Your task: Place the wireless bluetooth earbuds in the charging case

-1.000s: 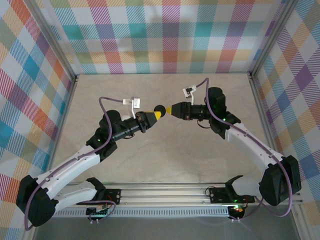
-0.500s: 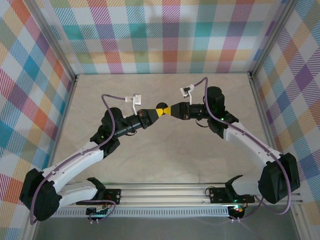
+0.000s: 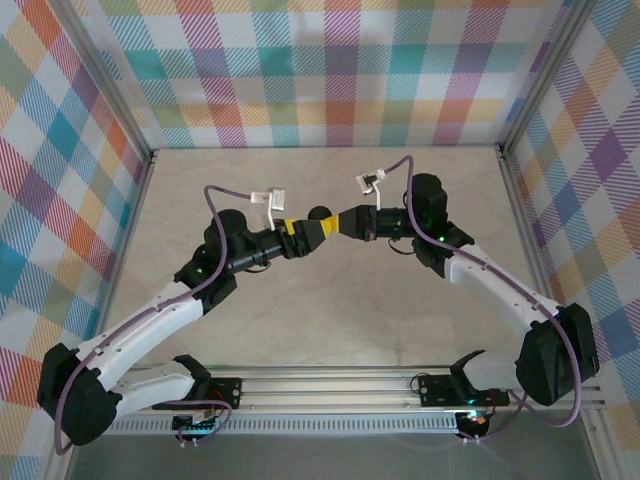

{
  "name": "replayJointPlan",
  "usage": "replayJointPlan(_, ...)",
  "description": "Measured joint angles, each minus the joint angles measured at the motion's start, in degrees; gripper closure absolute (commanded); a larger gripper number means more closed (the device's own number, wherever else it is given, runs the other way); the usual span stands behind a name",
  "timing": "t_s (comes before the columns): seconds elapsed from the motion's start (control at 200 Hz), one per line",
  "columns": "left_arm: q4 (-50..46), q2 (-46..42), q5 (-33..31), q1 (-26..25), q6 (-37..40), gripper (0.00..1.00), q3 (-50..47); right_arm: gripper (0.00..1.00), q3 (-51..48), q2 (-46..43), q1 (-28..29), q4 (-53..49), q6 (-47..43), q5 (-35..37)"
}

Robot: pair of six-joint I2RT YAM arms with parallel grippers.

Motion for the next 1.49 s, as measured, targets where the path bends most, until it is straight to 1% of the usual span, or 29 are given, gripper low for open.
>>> replayJointPlan(0.06, -5.4, -1.2, -3.0, 0.0, 2.3, 0.0, 1.4, 0.93, 0.0, 0.0, -1.6, -2.4, -1.2, 0.9)
replayJointPlan(0.12, -11.2, -2.4, -6.3, 0.0, 4.5, 0.0, 3.0, 0.93, 0.6, 0.3, -3.9, -6.8, -3.1, 2.0)
replayJointPlan(0.19, -17.4, -3.5, -10.8, 0.0, 6.8, 0.0, 4.9, 0.93, 2.3, 2.4, -6.9, -11.4, -5.9, 2.2)
replayJointPlan(0.29, -24.0, -4.4, -16.2, 0.0, 9.0, 0.0, 5.6, 0.94, 5.5, 8.8, -10.9, -16.6, -10.0, 1.2)
replayJointPlan(0.395, -28.7, -4.5, -19.0, 0.0, 10.6, 0.0, 5.5, 0.93, 7.2, 16.7, -15.3, -22.2, -14.8, 1.6)
replayJointPlan(0.55, -30.4, -4.6, -21.3, 0.0, 12.4, 0.0, 4.1, 0.93, 9.0, 26.5, -21.8, -30.4, -20.5, 5.2)
replayJointPlan(0.675, -30.7, -4.6, -21.7, 0.0, 14.2, 0.0, 2.9, 0.93, 12.5, 32.6, -25.0, -34.3, -22.8, 6.4)
replayJointPlan(0.885, -30.6, -4.0, -20.9, 0.0, 17.6, 0.0, 2.2, 0.88, 21.9, 39.9, -25.3, -40.6, -26.6, 10.0)
replayJointPlan(1.02, -30.7, -3.5, -21.0, 0.0, 20.0, 0.0, 2.2, 0.87, 23.8, 42.3, -25.4, -42.9, -28.1, 12.2)
replayJointPlan(1.12, -31.1, -3.3, -21.1, 0.1, 21.7, 0.0, 2.2, 0.84, 25.2, 44.4, -25.4, -45.4, -28.7, 13.5)
replayJointPlan(1.175, -31.6, -3.1, -21.1, 0.4, 22.3, 0.0, 2.2, 0.78, 26.2, 45.5, -25.4, -46.6, -29.1, 14.2)
replayJointPlan(1.27, -31.7, -2.5, -20.8, 0.9, 22.7, 0.0, 2.0, 0.56, 26.4, 46.0, -25.4, -48.0, -29.5, 15.3)
replayJointPlan(1.35, -31.5, -2.4, -20.2, 1.7, 22.8, 0.0, 1.2, 0.44, 26.9, 46.0, -25.4, -49.4, -29.6, 17.1)
replayJointPlan(1.37, -31.4, -2.4, -20.1, 1.9, 22.8, 0.0, 1.0, 0.4, 27.1, 46.0, -25.4, -49.7, -29.6, 17.5)
replayJointPlan(1.405, -31.3, -2.3, -19.9, 2.4, 22.7, 0.0, 0.5, 0.29, 27.3, 46.0, -25.4, -50.4, -29.4, 17.6)
replayJointPlan(1.425, -31.2, -2.3, -19.8, 2.7, 22.7, 0.0, 0.3, 0.25, 27.6, 46.0, -25.4, -50.7, -29.7, 17.4)
replayJointPlan(1.495, -30.8, -1.6, -19.6, 3.5, 22.7, 0.0, -0.1, 0.17, 27.9, 45.1, -25.2, -51.4, -29.7, 17.8)
